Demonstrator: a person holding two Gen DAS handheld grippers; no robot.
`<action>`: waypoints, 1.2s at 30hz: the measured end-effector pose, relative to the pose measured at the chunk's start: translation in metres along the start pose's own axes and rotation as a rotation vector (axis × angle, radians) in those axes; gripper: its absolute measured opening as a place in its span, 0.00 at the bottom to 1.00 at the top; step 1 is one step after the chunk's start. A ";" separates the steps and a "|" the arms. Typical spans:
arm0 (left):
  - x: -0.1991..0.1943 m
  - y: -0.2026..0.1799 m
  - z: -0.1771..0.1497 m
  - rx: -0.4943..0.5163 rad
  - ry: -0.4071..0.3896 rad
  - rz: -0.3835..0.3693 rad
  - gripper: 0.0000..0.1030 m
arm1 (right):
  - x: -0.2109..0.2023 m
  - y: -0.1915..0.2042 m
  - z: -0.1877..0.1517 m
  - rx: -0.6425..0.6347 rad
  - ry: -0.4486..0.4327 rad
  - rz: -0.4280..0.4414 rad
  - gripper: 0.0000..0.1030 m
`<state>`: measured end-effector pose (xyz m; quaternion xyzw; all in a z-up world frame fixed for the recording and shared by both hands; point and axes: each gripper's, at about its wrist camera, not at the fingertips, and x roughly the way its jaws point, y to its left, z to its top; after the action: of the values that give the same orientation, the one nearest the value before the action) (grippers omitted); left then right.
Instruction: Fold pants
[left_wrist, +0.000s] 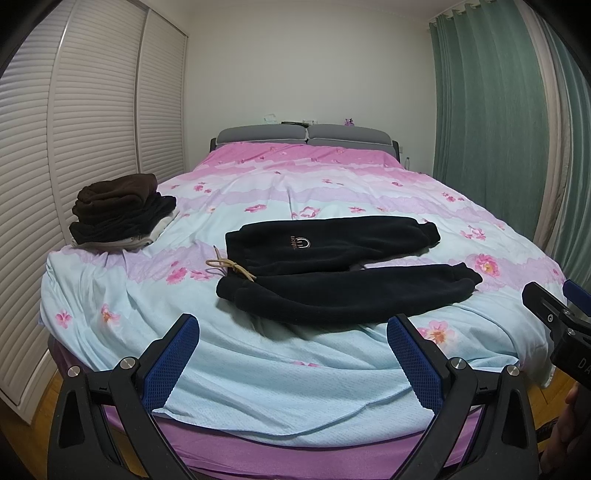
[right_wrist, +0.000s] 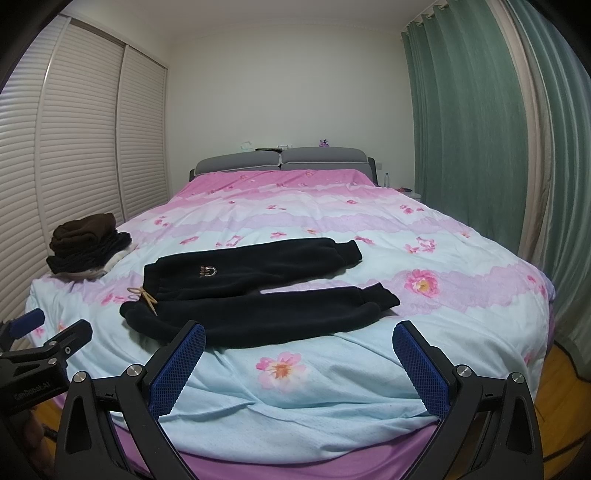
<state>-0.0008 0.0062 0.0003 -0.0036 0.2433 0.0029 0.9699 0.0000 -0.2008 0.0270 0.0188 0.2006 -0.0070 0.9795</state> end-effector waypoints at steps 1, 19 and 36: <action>0.000 0.000 0.000 0.000 0.000 0.000 1.00 | 0.000 0.000 0.000 0.000 0.000 0.000 1.00; 0.000 0.000 0.000 0.000 0.000 0.002 1.00 | 0.001 -0.001 -0.001 0.007 0.000 -0.002 1.00; 0.007 0.000 0.014 0.005 0.011 0.019 1.00 | 0.005 -0.003 0.008 0.037 0.003 -0.020 1.00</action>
<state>0.0122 0.0067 0.0093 0.0014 0.2489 0.0116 0.9685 0.0074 -0.2039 0.0320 0.0349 0.2019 -0.0207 0.9786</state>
